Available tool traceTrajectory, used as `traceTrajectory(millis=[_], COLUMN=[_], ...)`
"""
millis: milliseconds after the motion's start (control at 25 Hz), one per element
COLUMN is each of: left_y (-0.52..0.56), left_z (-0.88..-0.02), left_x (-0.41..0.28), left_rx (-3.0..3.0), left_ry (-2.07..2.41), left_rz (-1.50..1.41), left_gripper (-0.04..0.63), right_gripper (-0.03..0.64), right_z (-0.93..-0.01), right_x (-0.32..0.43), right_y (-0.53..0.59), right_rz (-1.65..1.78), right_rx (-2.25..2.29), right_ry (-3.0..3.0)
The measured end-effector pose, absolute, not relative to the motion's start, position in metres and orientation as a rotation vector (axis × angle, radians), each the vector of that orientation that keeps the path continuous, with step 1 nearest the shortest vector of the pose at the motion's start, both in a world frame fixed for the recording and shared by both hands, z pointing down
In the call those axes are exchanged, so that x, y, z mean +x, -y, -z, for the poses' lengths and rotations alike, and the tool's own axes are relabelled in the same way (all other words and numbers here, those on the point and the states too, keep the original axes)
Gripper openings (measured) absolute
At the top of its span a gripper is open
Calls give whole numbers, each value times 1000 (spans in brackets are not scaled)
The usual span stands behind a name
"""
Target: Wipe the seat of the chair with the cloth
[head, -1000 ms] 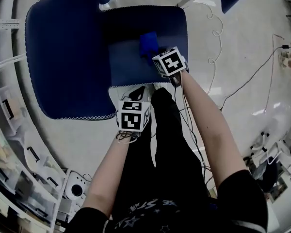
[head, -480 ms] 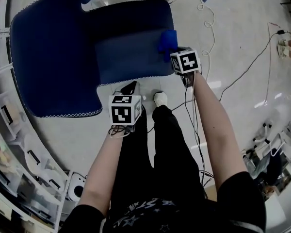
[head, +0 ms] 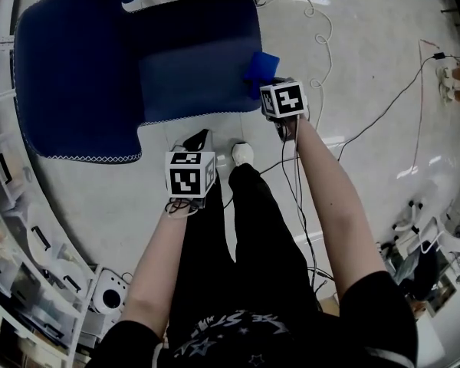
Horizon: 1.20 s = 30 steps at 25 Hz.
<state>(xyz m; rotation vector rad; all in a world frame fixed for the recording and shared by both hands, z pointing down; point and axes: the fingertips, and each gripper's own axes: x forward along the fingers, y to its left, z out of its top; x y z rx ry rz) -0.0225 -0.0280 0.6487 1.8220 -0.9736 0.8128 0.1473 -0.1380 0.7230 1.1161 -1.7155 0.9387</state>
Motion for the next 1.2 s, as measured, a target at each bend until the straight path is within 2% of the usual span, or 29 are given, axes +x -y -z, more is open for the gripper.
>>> traceTrajectory(millis=[280, 800, 1000, 1200], left_y=[6, -26, -30, -35], left_z=[-643, -648, -652, -653], left_x=[-30, -107, -124, -121], left_rx=[1824, 1702, 1704, 1730], left_ry=[1034, 1152, 1146, 1096], left_rz=[-803, -762, -786, -797], left_gripper=[21, 21, 21, 21], right_gripper=[57, 55, 55, 55], right_z=[-693, -694, -716, -727], right_x=[77, -103, -130, -124], right_y=[128, 89, 73, 68], right_rz=[-888, -789, -801, -815], right_rx=[963, 561, 497, 510], right_ry=[1914, 2108, 2053, 2008])
